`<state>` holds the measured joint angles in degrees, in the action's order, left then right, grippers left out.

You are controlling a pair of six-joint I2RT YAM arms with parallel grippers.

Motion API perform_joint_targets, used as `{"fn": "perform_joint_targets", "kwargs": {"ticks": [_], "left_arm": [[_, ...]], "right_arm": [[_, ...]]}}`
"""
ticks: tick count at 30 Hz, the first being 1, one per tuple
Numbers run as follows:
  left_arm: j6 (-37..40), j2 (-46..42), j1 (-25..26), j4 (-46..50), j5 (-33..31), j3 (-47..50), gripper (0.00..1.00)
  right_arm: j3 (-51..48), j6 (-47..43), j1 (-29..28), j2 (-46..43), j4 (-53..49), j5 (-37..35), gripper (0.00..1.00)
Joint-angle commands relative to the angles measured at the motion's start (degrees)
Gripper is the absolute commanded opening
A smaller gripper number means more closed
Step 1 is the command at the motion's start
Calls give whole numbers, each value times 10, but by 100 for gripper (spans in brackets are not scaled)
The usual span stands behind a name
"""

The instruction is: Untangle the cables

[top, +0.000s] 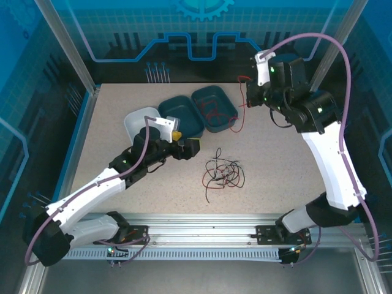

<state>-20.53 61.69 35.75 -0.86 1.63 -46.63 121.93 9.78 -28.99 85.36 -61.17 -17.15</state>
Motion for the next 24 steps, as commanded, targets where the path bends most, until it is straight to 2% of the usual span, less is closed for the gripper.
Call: {"fn": "perform_joint_targets", "kwargs": {"ticks": [1, 4, 9, 16, 24], "left_arm": [[24, -18, 0, 26, -49, 4, 99], [31, -31, 0, 51, -59, -9, 99], [10, -74, 0, 64, -122, 8, 99], [16, -92, 0, 128, -164, -3, 99], [10, -106, -5, 169, -214, -10, 99]], "right_arm": [[32, -10, 26, 26, 26, 32, 0], [59, -13, 44, 62, 28, 27, 0], [101, -11, 69, 125, 21, 45, 0], [161, -17, 73, 200, 18, 62, 0], [167, -34, 72, 264, 48, 26, 0]]}}
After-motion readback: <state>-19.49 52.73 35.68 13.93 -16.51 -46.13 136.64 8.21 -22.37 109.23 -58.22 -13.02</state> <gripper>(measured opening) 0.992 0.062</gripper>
